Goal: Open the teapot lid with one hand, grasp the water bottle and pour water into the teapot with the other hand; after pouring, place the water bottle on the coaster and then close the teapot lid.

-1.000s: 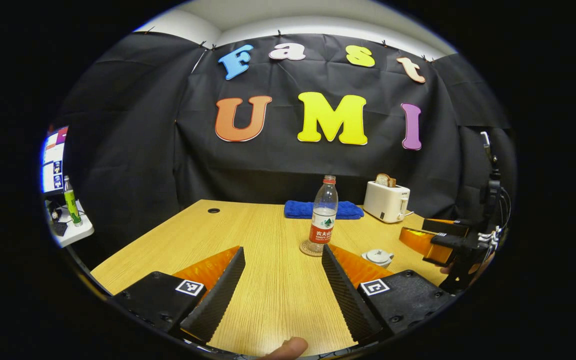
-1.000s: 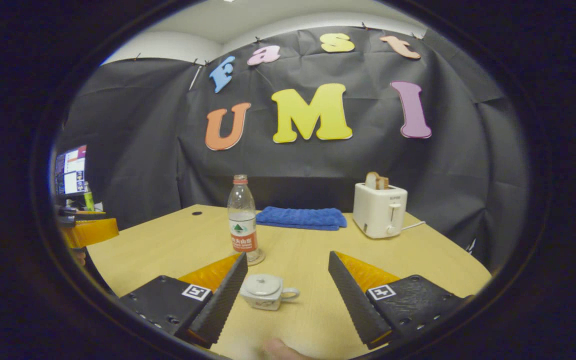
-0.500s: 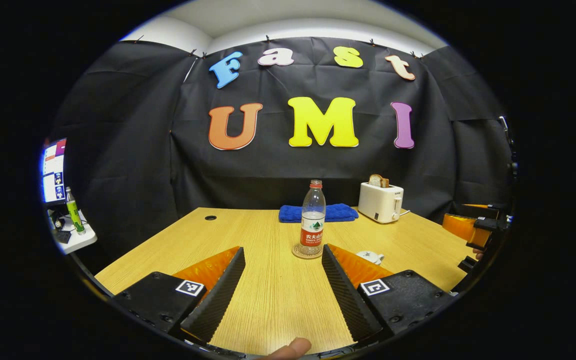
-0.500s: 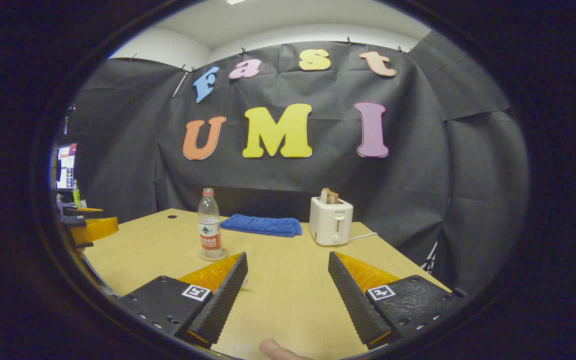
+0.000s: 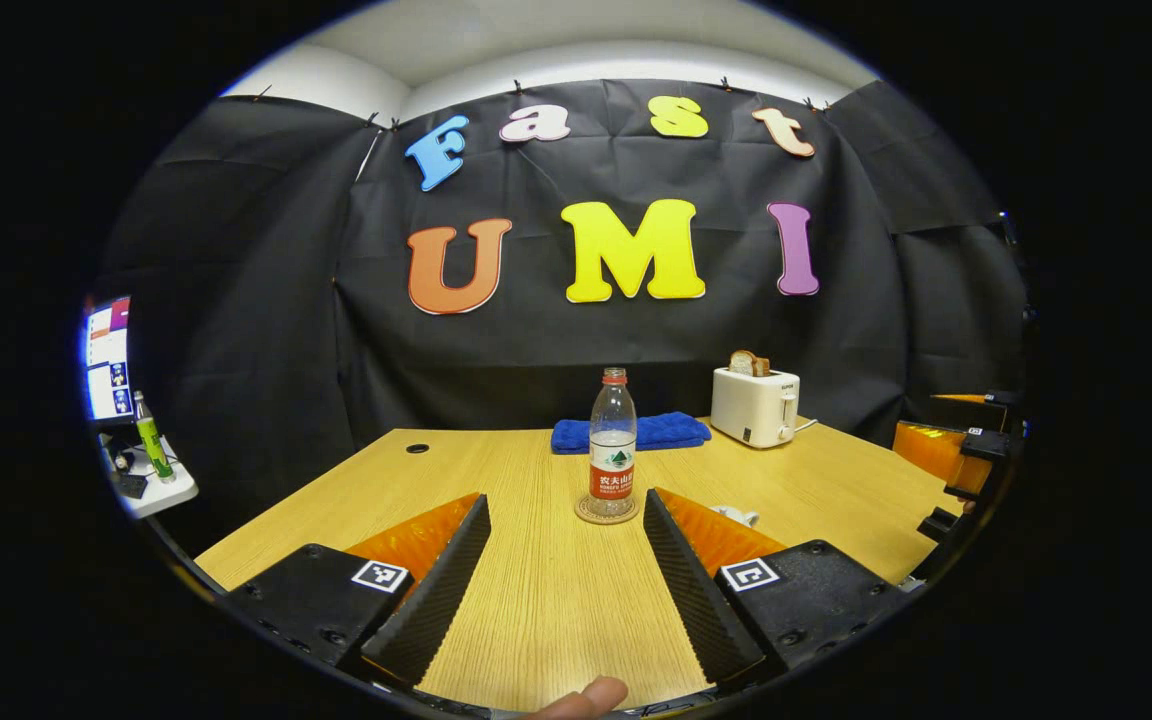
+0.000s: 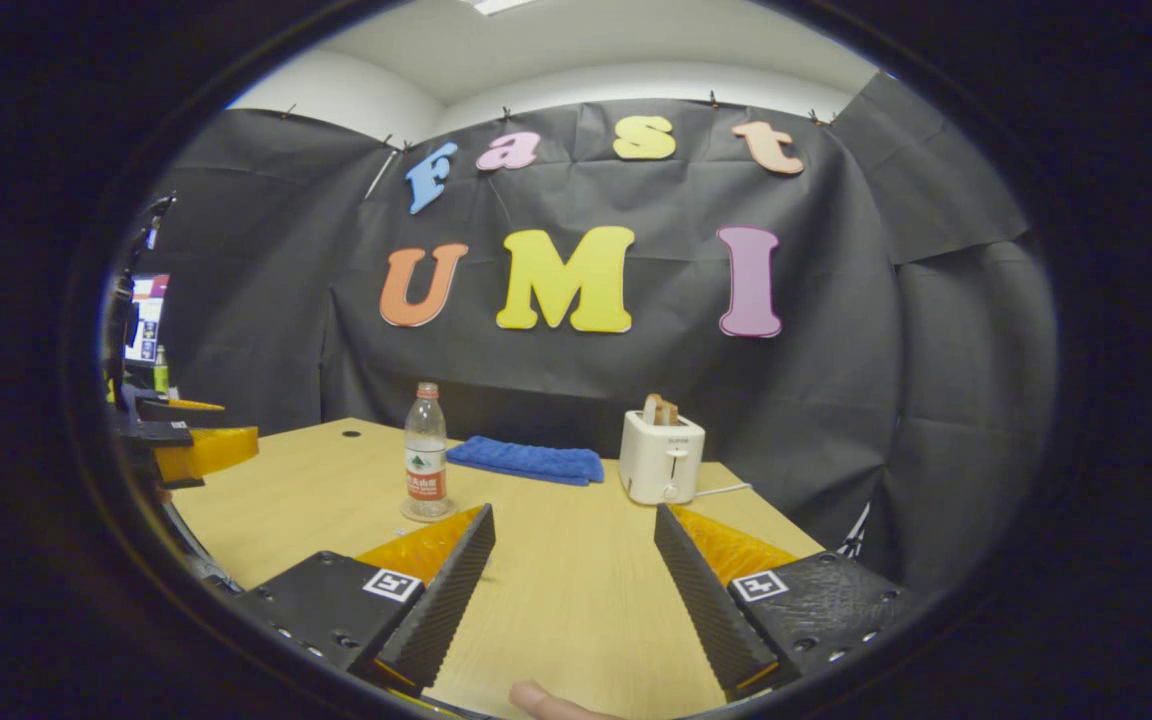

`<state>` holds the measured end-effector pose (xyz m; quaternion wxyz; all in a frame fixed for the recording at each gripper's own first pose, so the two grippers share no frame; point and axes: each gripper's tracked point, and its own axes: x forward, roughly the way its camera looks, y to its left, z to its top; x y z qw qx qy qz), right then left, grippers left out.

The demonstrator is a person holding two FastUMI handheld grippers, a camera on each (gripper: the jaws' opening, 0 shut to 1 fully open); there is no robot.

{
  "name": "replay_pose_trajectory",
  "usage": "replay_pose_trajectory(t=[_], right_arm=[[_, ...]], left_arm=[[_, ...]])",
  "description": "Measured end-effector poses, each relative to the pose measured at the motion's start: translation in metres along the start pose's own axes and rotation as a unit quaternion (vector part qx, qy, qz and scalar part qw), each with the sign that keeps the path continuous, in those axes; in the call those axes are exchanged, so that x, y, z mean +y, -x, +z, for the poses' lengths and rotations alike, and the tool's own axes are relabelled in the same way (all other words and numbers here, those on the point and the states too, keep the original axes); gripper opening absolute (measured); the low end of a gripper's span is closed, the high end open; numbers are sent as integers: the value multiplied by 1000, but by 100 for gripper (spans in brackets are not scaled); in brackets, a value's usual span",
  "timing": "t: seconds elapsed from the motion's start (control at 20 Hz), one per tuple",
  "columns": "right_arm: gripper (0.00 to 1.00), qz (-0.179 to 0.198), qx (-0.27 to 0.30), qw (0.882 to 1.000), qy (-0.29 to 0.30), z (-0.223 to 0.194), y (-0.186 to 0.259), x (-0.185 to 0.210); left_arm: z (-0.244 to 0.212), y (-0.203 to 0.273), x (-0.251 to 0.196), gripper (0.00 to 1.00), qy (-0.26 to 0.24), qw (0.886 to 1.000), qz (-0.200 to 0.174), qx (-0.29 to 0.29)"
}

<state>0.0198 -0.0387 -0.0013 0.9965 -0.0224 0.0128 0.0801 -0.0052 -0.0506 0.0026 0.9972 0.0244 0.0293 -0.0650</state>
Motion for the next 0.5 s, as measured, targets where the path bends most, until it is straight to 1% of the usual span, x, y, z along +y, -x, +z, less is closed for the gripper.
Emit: replay_pose_trajectory(t=[0.05, 0.1, 0.2, 0.25, 0.3, 0.35, 0.4, 0.5], right_arm=[[97, 0, -3, 1000, 0, 0, 2, 0], [95, 3, -8, 1000, -1, 0, 5, 1], [95, 3, -10, 1000, -8, -4, 7, 0], [95, 3, -4, 1000, -14, -9, 5, -1], [97, 2, 7, 1000, -19, -15, 3, -2], [97, -2, 15, 1000, -22, -20, 1, -4], [95, -7, 15, 1000, -27, -20, 0, -7], [95, -6, 25, 999, -30, -26, -3, -6]], left_arm=[[0, 1, 0, 97, 3, 1000, -2, 1], [1, 2, -2, 97, 6, 1000, -4, 0], [3, 3, -1, 97, 9, 1000, -4, -5], [4, 3, 1, 97, 10, 1000, -2, -5], [4, 2, 0, 97, 11, 1000, -2, -4], [3, 2, 0, 97, 10, 1000, -2, -4], [3, 3, 0, 97, 8, 1000, -1, -5], [3, 2, 2, 97, 4, 1000, 1, -6]])
